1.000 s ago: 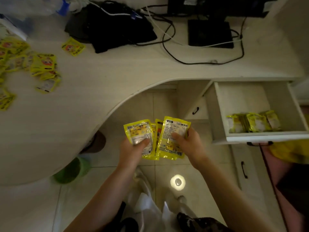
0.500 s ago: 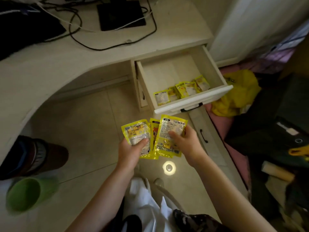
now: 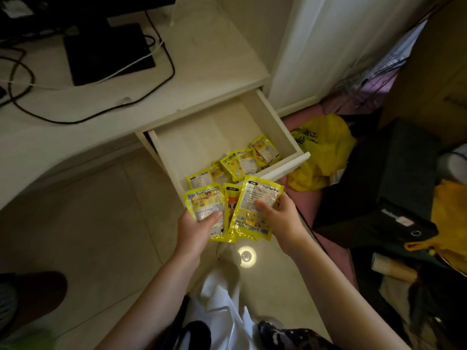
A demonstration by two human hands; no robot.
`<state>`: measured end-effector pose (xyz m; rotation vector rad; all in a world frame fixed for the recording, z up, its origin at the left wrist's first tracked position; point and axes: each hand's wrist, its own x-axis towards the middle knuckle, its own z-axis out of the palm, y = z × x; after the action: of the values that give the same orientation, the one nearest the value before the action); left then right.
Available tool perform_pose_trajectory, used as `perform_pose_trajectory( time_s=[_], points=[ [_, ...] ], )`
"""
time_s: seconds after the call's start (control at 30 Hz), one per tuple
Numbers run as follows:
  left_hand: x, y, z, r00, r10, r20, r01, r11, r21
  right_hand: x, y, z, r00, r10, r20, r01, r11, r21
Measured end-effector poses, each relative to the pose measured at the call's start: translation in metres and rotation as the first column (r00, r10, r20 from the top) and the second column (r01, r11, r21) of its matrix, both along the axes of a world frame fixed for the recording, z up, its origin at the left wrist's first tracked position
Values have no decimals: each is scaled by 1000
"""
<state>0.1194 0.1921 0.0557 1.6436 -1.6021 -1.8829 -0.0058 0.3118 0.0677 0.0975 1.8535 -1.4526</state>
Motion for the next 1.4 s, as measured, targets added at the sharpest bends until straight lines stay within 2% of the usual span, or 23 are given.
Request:
perform_pose_trajectory(
  time_s=[0.23, 0.43, 0.57, 0.87, 1.03, 1.3, 1.4],
  points=[
    [-67, -45, -15, 1000, -6, 20, 6, 1000, 24, -69, -43, -9, 1000, -3, 23, 3, 1000, 6],
    [-118, -65, -34, 998, 7, 63, -12, 998, 68, -126, -72, -28, 999, 33, 23, -35, 995, 98],
    [-152, -75, -52, 990, 46, 130, -60, 993, 106, -169, -90, -43, 993, 110, 38, -114, 984, 136],
    [-227, -101, -94, 966, 125, 226, -162, 975, 153, -257, -134, -84, 945, 255, 207, -292, 941, 173],
    [-256, -122, -133, 945, 170, 281, -209, 971, 115, -289, -168, -121, 916, 317, 245, -363, 915, 174],
    [-276, -136, -178, 912, 167, 374, -197, 980, 43, -304, -202, -162, 854, 435, 285, -510, 804, 304],
    [-277, -138, -182, 907, 162, 390, -182, 983, 15, -307, -204, -167, 830, 505, 237, -558, 741, 373]
  ],
)
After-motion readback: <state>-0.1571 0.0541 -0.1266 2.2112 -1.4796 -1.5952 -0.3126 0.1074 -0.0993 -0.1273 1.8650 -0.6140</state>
